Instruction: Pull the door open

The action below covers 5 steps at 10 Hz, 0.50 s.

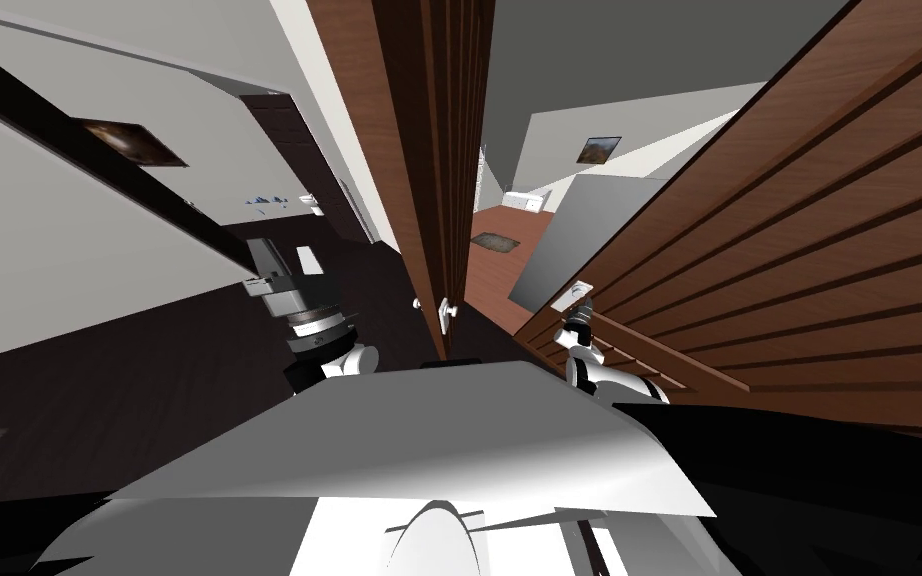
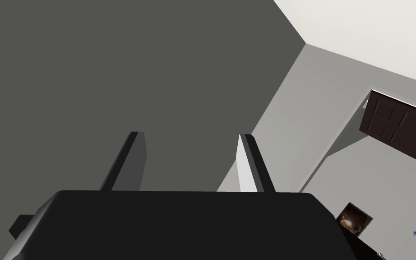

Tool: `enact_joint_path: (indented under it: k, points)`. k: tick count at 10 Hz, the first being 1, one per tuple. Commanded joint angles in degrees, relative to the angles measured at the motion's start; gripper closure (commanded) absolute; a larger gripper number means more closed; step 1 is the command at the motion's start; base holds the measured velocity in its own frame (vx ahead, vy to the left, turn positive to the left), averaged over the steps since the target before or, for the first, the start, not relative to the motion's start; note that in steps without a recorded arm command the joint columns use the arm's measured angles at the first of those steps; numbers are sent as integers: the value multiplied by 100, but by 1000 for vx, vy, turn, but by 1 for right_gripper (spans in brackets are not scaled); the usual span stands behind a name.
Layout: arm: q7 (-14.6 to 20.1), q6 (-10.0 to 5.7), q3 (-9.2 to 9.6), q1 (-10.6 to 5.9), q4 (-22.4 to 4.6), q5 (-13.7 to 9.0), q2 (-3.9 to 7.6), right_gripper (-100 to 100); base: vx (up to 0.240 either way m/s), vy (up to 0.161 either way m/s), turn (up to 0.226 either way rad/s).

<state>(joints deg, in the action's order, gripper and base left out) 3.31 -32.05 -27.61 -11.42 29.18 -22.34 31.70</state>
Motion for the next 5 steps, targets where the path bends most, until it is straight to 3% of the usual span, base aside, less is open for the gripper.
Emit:
enact_joint_path:
  k: [1, 3, 5]
  points:
    - [0, 0, 0, 1, 0, 0, 0, -100, -3, -8, -7]
    - [-84, -26, -126, 3, -75, -55, 23, -100, 7, -90, 211]
    - [-106, -33, -160, 3, -96, -70, 29, -100, -14, -73, 52]
